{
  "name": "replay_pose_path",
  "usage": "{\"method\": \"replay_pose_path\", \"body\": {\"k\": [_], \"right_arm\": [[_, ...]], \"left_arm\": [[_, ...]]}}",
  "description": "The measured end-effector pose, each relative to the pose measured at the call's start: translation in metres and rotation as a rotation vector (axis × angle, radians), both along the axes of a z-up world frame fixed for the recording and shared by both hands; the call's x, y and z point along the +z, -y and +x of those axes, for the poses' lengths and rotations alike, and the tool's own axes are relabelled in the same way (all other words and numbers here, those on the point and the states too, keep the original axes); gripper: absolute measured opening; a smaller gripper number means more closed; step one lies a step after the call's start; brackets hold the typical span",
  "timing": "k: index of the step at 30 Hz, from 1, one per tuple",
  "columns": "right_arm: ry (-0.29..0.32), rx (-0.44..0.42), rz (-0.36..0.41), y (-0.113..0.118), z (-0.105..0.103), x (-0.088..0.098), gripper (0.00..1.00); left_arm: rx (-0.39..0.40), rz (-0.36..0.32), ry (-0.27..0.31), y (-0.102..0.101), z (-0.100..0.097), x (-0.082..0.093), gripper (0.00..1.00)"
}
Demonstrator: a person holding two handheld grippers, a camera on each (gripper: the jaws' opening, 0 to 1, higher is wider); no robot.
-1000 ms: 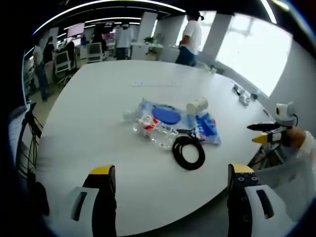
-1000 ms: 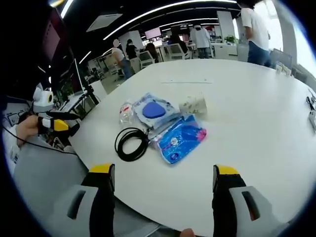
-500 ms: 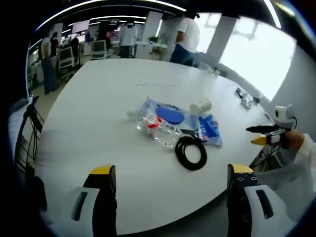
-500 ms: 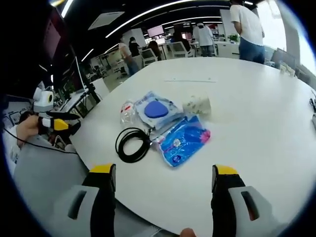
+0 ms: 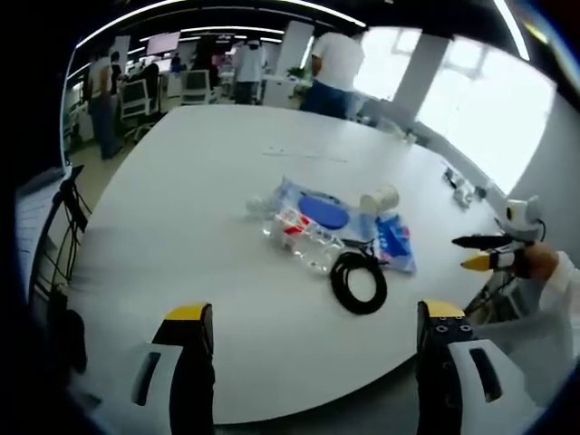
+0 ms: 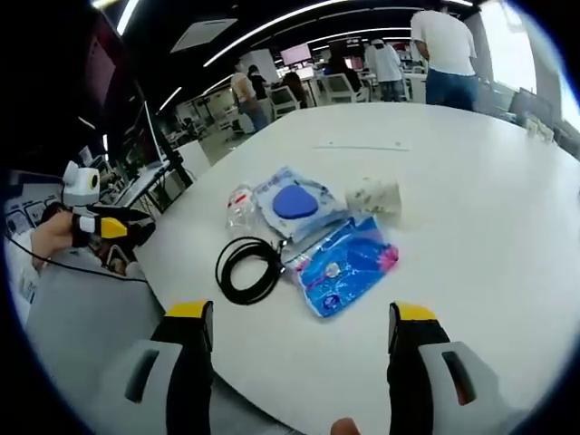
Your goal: Arrange the tabletop items into an orderly group along one side of the table until the central work area is clear of visible clutter.
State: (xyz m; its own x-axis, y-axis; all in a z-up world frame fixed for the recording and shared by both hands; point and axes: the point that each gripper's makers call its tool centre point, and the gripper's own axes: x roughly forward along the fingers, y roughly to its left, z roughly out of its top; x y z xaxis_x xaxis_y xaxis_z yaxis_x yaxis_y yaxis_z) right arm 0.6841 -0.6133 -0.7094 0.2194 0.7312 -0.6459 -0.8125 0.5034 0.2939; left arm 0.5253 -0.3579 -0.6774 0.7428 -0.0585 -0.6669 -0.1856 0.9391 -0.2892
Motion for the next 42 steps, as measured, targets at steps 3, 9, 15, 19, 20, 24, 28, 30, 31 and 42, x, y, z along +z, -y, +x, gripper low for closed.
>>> {"method": "replay_pose_path", "body": {"k": [3, 9, 15, 19, 20, 24, 28, 30, 31, 42], "right_arm": [[-0.003, 0.014, -0.003, 0.000, 0.002, -0.003, 0.77], [-0.014, 0.041, 0.003, 0.000, 0.005, -0.004, 0.77], [-0.011, 0.067, 0.004, 0.003, 0.006, -0.005, 0.77], [-0.011, 0.078, -0.005, 0.005, 0.006, -0.007, 0.76], [-0.011, 0.076, -0.005, 0.005, 0.007, -0.007, 0.76], [-0.010, 0.060, -0.006, 0.006, 0.008, -0.007, 0.76], [-0.013, 0.055, -0.007, 0.002, 0.006, -0.007, 0.76], [-0.010, 0.055, -0.011, 0.000, 0.006, -0.007, 0.76], [-0.010, 0.053, -0.012, 0.000, 0.006, -0.008, 0.76], [-0.011, 0.041, -0.026, -0.007, 0.004, -0.009, 0.76]], "left_arm": [[0.008, -0.001, -0.003, 0.001, 0.002, 0.001, 0.90], [0.033, 0.007, 0.002, 0.002, 0.007, 0.003, 0.89], [0.062, 0.000, 0.018, 0.011, 0.011, 0.005, 0.89], [0.062, -0.005, 0.015, 0.014, 0.012, 0.003, 0.89], [0.061, -0.007, 0.015, 0.015, 0.012, 0.003, 0.89], [0.041, -0.014, 0.010, 0.018, 0.016, 0.002, 0.89], [0.025, -0.013, 0.020, 0.007, 0.022, 0.006, 0.89], [0.019, -0.012, 0.018, 0.005, 0.024, 0.007, 0.89], [0.017, -0.011, 0.019, 0.004, 0.025, 0.007, 0.89], [-0.015, -0.028, 0.009, -0.002, 0.031, 0.000, 0.89]]}}
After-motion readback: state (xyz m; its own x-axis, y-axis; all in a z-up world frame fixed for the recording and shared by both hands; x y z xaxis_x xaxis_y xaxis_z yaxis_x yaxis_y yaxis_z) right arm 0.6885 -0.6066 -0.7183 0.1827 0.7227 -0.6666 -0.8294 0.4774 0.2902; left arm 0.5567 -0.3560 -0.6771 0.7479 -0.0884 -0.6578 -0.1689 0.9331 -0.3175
